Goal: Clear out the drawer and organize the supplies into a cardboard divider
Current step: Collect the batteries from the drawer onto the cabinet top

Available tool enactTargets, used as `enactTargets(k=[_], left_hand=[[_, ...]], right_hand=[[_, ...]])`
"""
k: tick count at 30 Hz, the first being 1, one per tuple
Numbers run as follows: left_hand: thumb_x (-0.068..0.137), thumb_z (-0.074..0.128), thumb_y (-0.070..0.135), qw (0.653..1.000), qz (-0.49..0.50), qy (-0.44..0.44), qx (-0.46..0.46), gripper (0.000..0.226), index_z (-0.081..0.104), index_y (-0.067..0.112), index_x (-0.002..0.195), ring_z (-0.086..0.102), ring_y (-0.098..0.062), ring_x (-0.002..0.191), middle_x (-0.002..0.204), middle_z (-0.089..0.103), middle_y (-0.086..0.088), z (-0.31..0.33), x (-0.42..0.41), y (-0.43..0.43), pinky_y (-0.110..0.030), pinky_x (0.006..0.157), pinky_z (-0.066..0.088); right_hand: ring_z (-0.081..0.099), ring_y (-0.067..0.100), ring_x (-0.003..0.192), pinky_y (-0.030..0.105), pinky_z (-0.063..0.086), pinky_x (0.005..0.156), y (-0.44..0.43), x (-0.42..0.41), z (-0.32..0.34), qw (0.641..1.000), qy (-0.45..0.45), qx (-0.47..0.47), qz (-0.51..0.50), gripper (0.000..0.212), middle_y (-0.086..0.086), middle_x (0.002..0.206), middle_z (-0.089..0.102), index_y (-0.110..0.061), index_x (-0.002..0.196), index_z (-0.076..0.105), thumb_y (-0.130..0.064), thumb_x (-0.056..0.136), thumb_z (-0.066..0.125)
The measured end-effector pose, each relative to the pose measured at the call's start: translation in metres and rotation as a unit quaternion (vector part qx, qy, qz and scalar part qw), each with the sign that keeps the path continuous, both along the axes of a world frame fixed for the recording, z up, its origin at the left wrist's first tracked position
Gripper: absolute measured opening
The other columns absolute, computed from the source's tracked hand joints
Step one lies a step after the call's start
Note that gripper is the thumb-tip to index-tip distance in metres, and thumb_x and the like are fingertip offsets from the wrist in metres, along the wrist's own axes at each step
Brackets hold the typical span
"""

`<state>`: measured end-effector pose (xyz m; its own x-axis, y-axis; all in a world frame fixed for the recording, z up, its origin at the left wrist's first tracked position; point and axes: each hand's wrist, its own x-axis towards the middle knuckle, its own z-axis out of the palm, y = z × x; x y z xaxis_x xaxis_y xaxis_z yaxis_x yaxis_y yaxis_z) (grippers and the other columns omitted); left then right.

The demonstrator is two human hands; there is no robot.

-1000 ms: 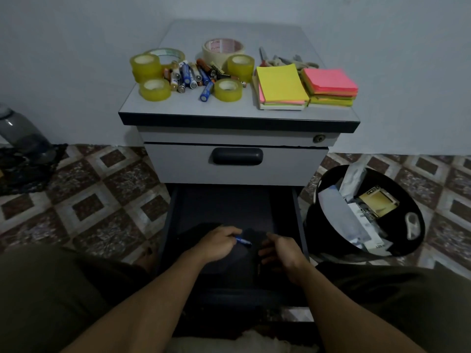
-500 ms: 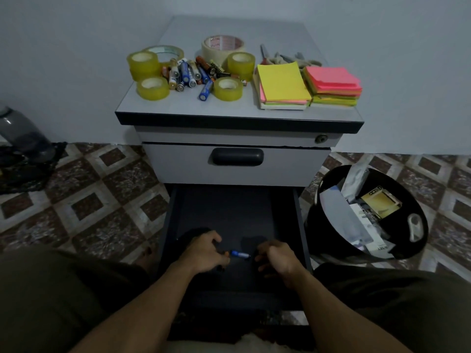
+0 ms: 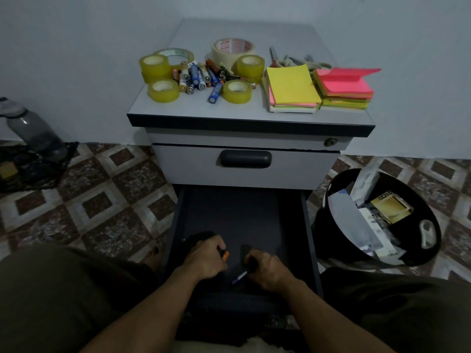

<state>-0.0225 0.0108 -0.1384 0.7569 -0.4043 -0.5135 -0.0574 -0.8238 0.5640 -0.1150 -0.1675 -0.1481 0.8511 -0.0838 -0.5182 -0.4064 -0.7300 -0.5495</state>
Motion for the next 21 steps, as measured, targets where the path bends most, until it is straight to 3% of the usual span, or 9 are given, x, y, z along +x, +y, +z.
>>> enactTargets(k=[4, 8, 13, 17, 21], left_hand=[[0.07, 0.079, 0.016, 1.0, 0.009, 0.006, -0.005, 0.036, 0.058, 0.031, 0.093, 0.066, -0.014, 0.082, 0.089, 0.066, 0.003, 0.003, -0.001, 0.0, -0.035, 0.079, 0.059], [0.073, 0.079, 0.014, 1.0, 0.012, 0.017, -0.006, 0.035, 0.059, 0.028, 0.099, 0.066, -0.013, 0.082, 0.088, 0.067, 0.003, 0.006, -0.002, 0.0, -0.034, 0.079, 0.059], [0.076, 0.077, 0.011, 0.999, 0.014, 0.023, -0.035, 0.031, 0.059, 0.029, 0.093, 0.064, -0.008, 0.076, 0.085, 0.068, 0.004, 0.007, -0.003, 0.003, -0.026, 0.071, 0.055], [0.081, 0.072, 0.006, 0.997, 0.014, 0.033, -0.065, 0.024, 0.065, 0.025, 0.094, 0.063, -0.005, 0.075, 0.084, 0.067, 0.005, 0.017, -0.004, 0.002, -0.019, 0.064, 0.048], [0.08, 0.071, 0.005, 0.993, 0.033, 0.047, -0.101, 0.024, 0.065, 0.023, 0.095, 0.064, -0.012, 0.073, 0.085, 0.066, 0.001, 0.03, -0.004, 0.003, -0.026, 0.055, 0.053]], right_hand=[[0.063, 0.018, 0.101, 0.023, 0.047, 0.087, 0.0, 0.002, -0.004, 1.0, -0.005, -0.002, 0.027, 0.034, 0.0, 0.112, 0.066, -0.025, 0.113, 0.059, -0.023, 0.082, 0.072], [0.065, 0.016, 0.094, 0.023, 0.05, 0.082, 0.003, 0.005, -0.009, 0.999, -0.016, 0.004, 0.045, 0.023, -0.002, 0.104, 0.069, -0.029, 0.1, 0.064, -0.021, 0.081, 0.073], [0.067, 0.011, 0.089, 0.026, 0.055, 0.082, -0.001, 0.005, -0.01, 0.999, -0.015, 0.035, 0.002, 0.019, -0.003, 0.096, 0.072, -0.033, 0.083, 0.063, -0.019, 0.08, 0.075], [0.064, 0.006, 0.074, 0.017, 0.051, 0.066, -0.004, 0.005, -0.005, 0.992, -0.046, 0.09, -0.071, 0.019, -0.005, 0.084, 0.07, -0.029, 0.081, 0.062, -0.016, 0.079, 0.076], [0.066, 0.012, 0.067, 0.029, 0.055, 0.065, -0.011, 0.004, 0.002, 0.971, -0.05, 0.172, -0.16, 0.019, 0.002, 0.076, 0.072, -0.022, 0.079, 0.066, -0.005, 0.078, 0.076]])
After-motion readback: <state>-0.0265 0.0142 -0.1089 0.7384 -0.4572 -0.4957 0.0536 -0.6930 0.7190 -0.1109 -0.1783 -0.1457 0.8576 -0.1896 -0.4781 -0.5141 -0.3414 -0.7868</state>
